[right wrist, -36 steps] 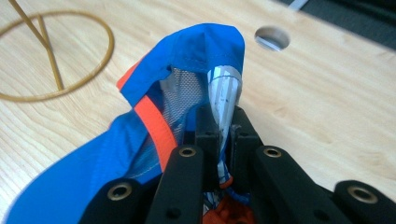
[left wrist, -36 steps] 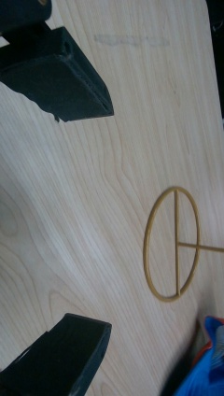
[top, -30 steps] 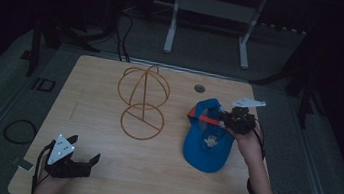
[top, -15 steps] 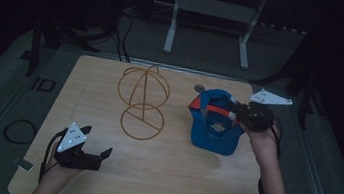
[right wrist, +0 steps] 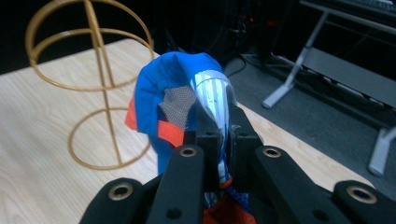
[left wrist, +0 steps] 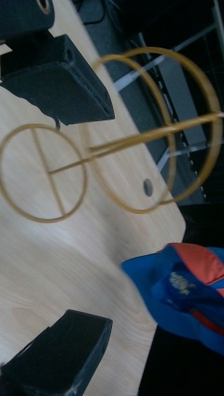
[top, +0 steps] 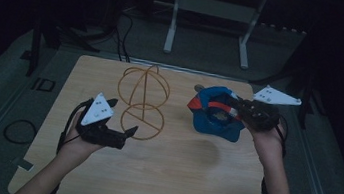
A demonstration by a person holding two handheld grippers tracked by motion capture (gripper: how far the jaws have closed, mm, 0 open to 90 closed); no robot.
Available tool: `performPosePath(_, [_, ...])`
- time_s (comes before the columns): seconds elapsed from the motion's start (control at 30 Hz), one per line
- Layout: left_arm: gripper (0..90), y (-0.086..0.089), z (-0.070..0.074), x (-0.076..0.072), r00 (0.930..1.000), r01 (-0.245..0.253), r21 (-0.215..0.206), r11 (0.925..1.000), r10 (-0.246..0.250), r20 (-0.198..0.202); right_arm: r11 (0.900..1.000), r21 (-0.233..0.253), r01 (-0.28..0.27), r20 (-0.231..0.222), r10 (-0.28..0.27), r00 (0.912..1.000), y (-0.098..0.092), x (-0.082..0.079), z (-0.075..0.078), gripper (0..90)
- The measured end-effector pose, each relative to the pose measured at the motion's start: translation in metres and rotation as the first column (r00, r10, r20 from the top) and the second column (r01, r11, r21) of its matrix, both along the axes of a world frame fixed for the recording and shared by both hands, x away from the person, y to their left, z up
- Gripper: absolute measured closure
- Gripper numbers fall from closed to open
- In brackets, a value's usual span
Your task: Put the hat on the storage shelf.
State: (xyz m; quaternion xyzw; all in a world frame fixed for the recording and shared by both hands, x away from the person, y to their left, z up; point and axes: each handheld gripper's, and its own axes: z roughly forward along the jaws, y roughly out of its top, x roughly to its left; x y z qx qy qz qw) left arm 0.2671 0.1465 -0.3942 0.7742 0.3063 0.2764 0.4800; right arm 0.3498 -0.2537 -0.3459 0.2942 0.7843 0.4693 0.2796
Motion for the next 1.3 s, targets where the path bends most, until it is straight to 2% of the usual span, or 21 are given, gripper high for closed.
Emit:
performPosePath(0.1, [3.5,-0.015,0.012,0.007,0.9996,0.024,0.028,0.9993,-0.024,0.011,1.0,0.011,-0.019,0.008,0.019,0.9998,0.002,-0.005,0.005,86.0])
performPosePath(0.23, [3.8,-0.031,0.022,0.014,0.9984,0.053,0.045,0.9976,-0.054,0.02,0.999,0.028,-0.039,0.031,0.038,0.9988,0.006,-0.014,0.009,86.0])
performPosePath(0.33, [5.2,-0.043,0.029,0.019,0.9972,0.064,0.044,0.997,-0.066,0.035,0.998,0.028,-0.065,0.044,0.063,0.997,0.01,-0.023,0.011,86.0])
performPosePath(0.5, [7.0,-0.066,0.041,0.029,0.9928,0.111,0.042,0.9929,-0.113,0.04,0.996,0.018,-0.088,0.054,0.087,0.9947,0.017,-0.031,0.013,85.9])
performPosePath(0.53, [10.6,-0.072,0.042,0.031,0.9912,0.127,0.037,0.9912,-0.128,0.034,0.995,0.022,-0.092,0.054,0.091,0.9944,0.018,-0.032,0.012,85.9])
performPosePath(0.6, [11.6,-0.084,0.043,0.036,0.9886,0.148,0.052,0.9876,-0.149,0.018,0.994,0.018,-0.104,0.044,0.103,0.9937,0.02,-0.034,0.012,85.9])
performPosePath(0.7, [13.2,-0.1,0.045,0.04,0.9852,0.168,0.083,0.9823,-0.17,0.021,0.994,0.001,-0.109,0.042,0.109,0.9931,0.024,-0.036,0.01,85.9])
performPosePath(0.83, [14.9,-0.118,0.051,0.048,0.9788,0.204,0.059,0.9772,-0.205,0.002,0.993,-0.002,-0.115,0.038,0.115,0.9926,0.027,-0.037,0.009,85.9])
performPosePath(0.93, [16.0,-0.129,0.054,0.051,0.9775,0.211,0.058,0.9758,-0.211,0.001,0.992,0.005,-0.125,0.032,0.124,0.9917,0.029,-0.037,0.007,85.9])
performPosePath(0.97, [16.5,-0.132,0.055,0.052,0.979,0.203,0.063,0.9771,-0.204,0.001,0.992,0.01,-0.13,0.028,0.129,0.9912,0.03,-0.037,0.007,85.8])
performPosePath(1.03, [19.3,-0.138,0.056,0.055,0.9779,0.209,0.042,0.977,-0.209,-0.013,0.991,0.006,-0.133,0.027,0.132,0.9908,0.032,-0.037,0.006,85.9])
performPosePath(1.07, [19.6,-0.14,0.057,0.057,0.9807,0.195,0.045,0.9797,-0.195,-0.012,0.991,-0.003,-0.132,0.029,0.132,0.9908,0.033,-0.038,0.006,85.9])
performPosePath(1.17, [23.4,-0.145,0.056,0.063,0.9833,0.181,0.071,0.9808,-0.18,-0.028,0.99,-0.001,-0.141,0.029,0.141,0.9896,0.034,-0.04,0.007,85.9])
performPosePath(1.23, [28.8,-0.147,0.054,0.065,0.9818,0.187,0.065,0.9802,-0.185,-0.043,0.989,-0.003,-0.147,0.036,0.147,0.9885,0.035,-0.041,0.008,85.9])
performPosePath(1.3, [31.9,-0.15,0.053,0.067,0.9816,0.188,0.078,0.9791,-0.184,-0.05,0.989,-0.002,-0.148,0.035,0.148,0.9883,0.035,-0.042,0.01,85.9])
